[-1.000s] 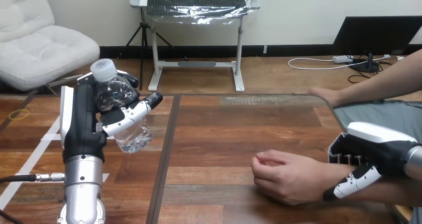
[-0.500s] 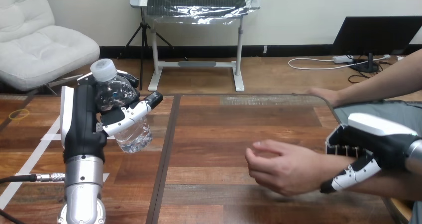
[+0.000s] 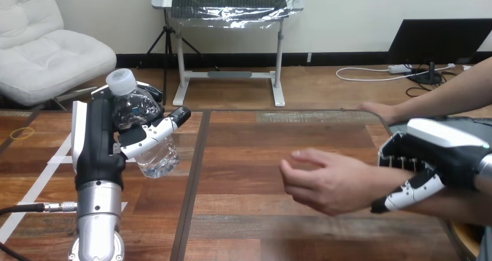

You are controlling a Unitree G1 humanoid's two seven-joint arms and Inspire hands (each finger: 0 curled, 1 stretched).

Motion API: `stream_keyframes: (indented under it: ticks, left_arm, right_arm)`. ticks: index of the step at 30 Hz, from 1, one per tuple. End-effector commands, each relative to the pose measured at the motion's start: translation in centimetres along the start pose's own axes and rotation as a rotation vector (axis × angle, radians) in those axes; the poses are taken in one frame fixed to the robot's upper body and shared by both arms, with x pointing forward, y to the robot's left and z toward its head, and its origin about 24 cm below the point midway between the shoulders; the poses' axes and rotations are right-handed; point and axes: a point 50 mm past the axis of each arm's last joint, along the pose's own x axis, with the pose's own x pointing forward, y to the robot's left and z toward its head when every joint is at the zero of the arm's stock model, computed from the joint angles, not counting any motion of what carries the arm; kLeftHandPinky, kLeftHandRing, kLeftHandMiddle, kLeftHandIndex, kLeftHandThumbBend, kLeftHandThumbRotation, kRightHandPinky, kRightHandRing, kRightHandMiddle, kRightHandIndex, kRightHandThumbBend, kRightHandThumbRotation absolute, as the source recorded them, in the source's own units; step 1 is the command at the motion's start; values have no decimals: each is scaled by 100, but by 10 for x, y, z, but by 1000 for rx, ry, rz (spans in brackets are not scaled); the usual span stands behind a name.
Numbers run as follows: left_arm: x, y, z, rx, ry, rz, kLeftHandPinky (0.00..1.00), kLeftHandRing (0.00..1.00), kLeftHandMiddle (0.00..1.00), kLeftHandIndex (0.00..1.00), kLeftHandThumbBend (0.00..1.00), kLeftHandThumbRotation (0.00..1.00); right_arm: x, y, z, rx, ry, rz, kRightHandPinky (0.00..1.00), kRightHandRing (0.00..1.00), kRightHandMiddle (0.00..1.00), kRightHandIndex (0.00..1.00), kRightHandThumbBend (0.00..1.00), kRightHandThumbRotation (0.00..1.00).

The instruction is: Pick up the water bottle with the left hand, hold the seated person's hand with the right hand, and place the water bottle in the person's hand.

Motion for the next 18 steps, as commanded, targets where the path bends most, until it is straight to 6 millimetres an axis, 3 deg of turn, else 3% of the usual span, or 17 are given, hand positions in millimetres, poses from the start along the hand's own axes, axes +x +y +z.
stream_keyframes:
  ticks: [1, 18]
  left_arm:
    - [19, -7, 21, -30, -102, -6, 26, 33, 38, 41, 64, 0]
    - [27, -18, 19, -55, -116, -48, 26, 32, 37, 41, 64, 0]
  right_arm:
    - [-8, -14, -3, -1, 21, -54, 26, 30, 37, 39, 76, 30]
    - [-7, -26, 4, 6, -30, -104, 25, 29, 35, 41, 80, 26]
